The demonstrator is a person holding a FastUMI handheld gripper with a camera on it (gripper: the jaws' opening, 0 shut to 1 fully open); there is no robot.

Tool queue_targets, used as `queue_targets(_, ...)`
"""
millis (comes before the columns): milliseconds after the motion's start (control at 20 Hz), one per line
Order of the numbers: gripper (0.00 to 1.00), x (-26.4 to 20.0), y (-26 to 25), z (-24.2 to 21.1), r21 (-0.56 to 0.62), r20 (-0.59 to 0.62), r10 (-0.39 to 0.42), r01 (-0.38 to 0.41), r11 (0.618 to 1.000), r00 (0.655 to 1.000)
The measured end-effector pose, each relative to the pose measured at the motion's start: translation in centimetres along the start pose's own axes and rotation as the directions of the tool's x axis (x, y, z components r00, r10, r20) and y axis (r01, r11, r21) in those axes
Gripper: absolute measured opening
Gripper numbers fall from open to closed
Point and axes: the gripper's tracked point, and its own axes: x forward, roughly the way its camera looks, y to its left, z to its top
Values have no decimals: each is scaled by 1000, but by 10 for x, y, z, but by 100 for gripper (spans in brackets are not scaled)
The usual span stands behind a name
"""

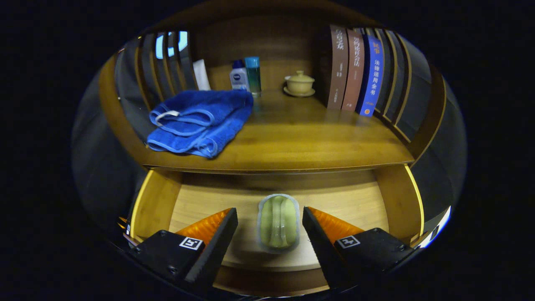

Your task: Pull open the drawer, take out the items inside it, and place them on the countertop above the cabinet.

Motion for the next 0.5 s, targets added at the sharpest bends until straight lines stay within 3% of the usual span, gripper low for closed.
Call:
queue_targets(250,90,33,-8,-18,-16,-184,-28,25,1000,983)
queue_targets(500,73,48,-9,-33,-29,-255,-34,28,999,966)
